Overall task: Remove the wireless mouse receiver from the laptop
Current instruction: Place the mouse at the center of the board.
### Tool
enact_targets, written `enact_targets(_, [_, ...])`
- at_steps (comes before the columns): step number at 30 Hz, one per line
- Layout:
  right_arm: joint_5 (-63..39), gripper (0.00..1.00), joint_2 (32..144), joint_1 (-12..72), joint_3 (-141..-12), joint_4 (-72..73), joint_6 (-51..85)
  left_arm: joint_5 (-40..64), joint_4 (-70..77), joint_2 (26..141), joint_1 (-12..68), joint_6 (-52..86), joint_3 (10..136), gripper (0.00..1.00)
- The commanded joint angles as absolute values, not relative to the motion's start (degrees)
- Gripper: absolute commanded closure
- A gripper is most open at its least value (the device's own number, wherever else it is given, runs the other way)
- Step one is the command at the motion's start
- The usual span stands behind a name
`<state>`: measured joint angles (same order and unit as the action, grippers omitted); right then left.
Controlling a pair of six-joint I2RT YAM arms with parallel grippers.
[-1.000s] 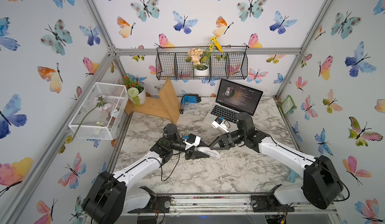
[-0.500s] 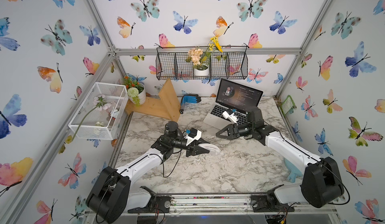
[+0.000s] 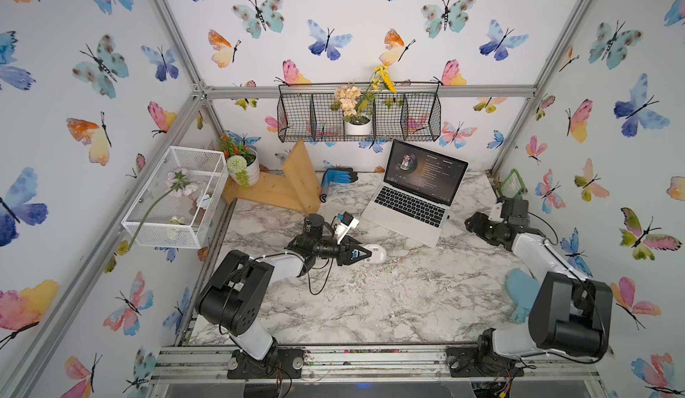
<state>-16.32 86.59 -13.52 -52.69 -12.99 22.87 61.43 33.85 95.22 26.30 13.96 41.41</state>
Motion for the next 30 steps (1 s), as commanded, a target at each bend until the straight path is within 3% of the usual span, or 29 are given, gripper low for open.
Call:
enact_targets(1, [-26.11, 0.39, 92.60, -16.16, -52.80, -8.68, 24.30, 63.70, 28.96, 100.25, 26.41, 13.82, 44.83, 0.72])
enact_targets(5, [-27.70, 0.42, 98.73, -16.80, -57.17, -9.41, 24.69, 62.79, 28.21, 104.88, 26.48, 14.11, 47.02, 0.71])
enact_targets(7, [-21.99, 0.45, 101.37, -15.73, -63.50, -17.20, 19.57, 61.62, 24.12, 107.55, 26.47, 12.39, 49.50, 0.64])
enact_targets(12, [-10.22, 0.36, 100.20, -9.79, -67.24, -17.56, 2.55, 62.08, 10.91, 116.27, 27.35, 5.55, 57.82, 0.63])
enact_targets(20, [-15.00, 0.31, 102.95, -7.98, -69.35, -17.09, -26.80, 61.47, -2.28, 122.40, 27.93, -2.03, 66.21, 0.61])
enact_targets(22, [-16.61, 0.31, 102.37, -7.91, -68.34, -14.68, -32.27, 61.18, -2.88, 122.20, 27.99, -2.59, 66.27, 0.50])
enact_targets(23, [-16.39, 0.31, 102.15, -7.87, -68.25, -13.68, -33.96, 61.14, -2.94, 121.85, 28.11, -2.87, 66.11, 0.25])
enact_targets(24, [-16.60, 0.31, 102.10, -7.88, -68.56, -13.34, -36.44, 61.08, -3.37, 121.57, 27.98, -3.19, 66.18, 0.16])
enact_targets(26, [-18.32, 0.32, 102.90, -7.86, -69.87, -14.88, -42.43, 60.74, -4.42, 121.36, 27.95, -3.73, 66.75, 0.13])
enact_targets(27, [-18.94, 0.32, 103.81, -7.91, -70.98, -16.36, -44.88, 60.52, -4.68, 121.33, 28.01, -3.65, 67.08, 0.01])
enact_targets(30, [-19.25, 0.32, 107.54, -7.94, -75.51, -23.58, -49.24, 60.58, -3.69, 120.37, 27.78, -2.22, 67.26, 0.01])
